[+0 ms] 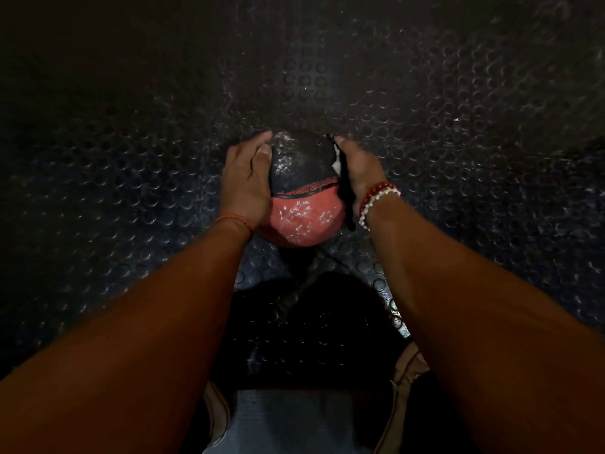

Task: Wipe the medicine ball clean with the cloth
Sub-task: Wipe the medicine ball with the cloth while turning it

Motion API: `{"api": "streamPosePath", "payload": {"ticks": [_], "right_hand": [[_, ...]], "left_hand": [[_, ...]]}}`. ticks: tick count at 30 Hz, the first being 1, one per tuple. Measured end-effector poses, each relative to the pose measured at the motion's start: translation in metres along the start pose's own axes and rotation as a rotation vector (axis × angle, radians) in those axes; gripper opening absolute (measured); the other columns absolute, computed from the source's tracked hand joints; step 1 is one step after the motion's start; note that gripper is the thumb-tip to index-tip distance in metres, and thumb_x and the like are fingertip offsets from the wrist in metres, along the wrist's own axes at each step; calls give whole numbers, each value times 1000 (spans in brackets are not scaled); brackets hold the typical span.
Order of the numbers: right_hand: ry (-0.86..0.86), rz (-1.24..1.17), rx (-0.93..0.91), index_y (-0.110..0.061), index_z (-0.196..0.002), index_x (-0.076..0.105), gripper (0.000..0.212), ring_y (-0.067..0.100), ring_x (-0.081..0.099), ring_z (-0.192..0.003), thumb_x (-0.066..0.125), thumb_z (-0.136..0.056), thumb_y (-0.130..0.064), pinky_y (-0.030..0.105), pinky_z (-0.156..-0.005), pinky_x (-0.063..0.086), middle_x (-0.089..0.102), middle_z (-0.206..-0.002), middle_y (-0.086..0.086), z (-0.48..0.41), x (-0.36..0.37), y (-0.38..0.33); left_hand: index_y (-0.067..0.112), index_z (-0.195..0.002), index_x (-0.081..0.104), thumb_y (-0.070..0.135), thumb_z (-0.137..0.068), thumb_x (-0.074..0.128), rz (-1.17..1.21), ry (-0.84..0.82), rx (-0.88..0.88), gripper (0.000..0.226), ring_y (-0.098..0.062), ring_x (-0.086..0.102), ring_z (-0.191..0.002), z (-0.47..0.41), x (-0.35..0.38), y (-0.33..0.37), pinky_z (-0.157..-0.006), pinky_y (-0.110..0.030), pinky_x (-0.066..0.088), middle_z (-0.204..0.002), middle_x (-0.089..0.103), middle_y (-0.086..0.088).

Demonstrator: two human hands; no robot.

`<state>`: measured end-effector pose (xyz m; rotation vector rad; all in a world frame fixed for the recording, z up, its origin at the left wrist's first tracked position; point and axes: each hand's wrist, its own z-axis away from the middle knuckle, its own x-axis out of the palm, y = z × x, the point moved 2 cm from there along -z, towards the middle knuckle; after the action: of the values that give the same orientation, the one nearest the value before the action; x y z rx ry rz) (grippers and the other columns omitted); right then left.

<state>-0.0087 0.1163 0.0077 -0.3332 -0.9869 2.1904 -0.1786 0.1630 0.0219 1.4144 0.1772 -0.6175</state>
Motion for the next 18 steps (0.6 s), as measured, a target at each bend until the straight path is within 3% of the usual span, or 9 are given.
{"api": "streamPosePath", "payload": {"ticks": [3,6,7,9,11,13,15,18], "right_hand": [[50,-59,78,-5,-105,72,33,33,66,-106,60,-89,-30,46,-96,53,71,-110,15,2,-2,6],[192,177,-206,-21,-83,72,22,23,67,-92,53,-89,-32,44,-92,53,70,-95,4,33,2,11],[234,290,-316,-25,-91,72,22,20,64,-97,51,-90,-34,42,-95,50,67,-104,3,47,6,14],[244,565,-495,-29,-124,63,37,18,48,-126,49,-91,-37,37,-110,37,49,-139,2,67,15,22],[190,684,-574,-30,-137,52,47,19,34,-139,48,-92,-41,37,-115,28,34,-151,1,68,18,20],[115,676,-596,-32,-136,53,47,17,39,-135,48,-90,-43,36,-113,32,40,-147,0,52,16,10],[44,621,-580,-32,-129,60,46,14,53,-119,49,-86,-45,36,-106,41,55,-129,2,35,12,2],[-19,346,-410,-21,-99,74,31,19,64,-96,56,-81,-40,45,-95,49,69,-102,8,12,5,0]], "left_hand": [[26,-132,59,29,-104,39,-2,5,-23,34,-6,47,-115,-2,1,1,-107,-21,34,-128,47,0],[25,-130,61,27,-104,42,20,9,-46,33,-8,49,-115,-6,2,2,-106,-20,34,-123,46,2],[25,-130,61,27,-104,42,22,7,-46,32,-8,49,-114,-7,2,3,-105,-18,33,-121,45,4],[24,-130,61,26,-104,41,16,-2,-43,33,-6,48,-113,-8,2,3,-101,-14,31,-120,44,5],[24,-130,61,26,-104,41,10,-11,-34,33,-4,47,-111,-8,1,4,-99,-11,30,-123,46,3],[25,-131,60,26,-104,41,13,-16,-39,33,-4,47,-112,-8,1,1,-99,-10,30,-126,47,0],[25,-131,60,27,-104,41,16,-22,-23,33,-5,48,-113,-8,-1,1,-99,-9,31,-125,47,0],[24,-131,60,31,-102,45,48,-13,-55,33,-7,50,-116,-9,-3,-5,-100,-8,34,-127,49,0]]}}
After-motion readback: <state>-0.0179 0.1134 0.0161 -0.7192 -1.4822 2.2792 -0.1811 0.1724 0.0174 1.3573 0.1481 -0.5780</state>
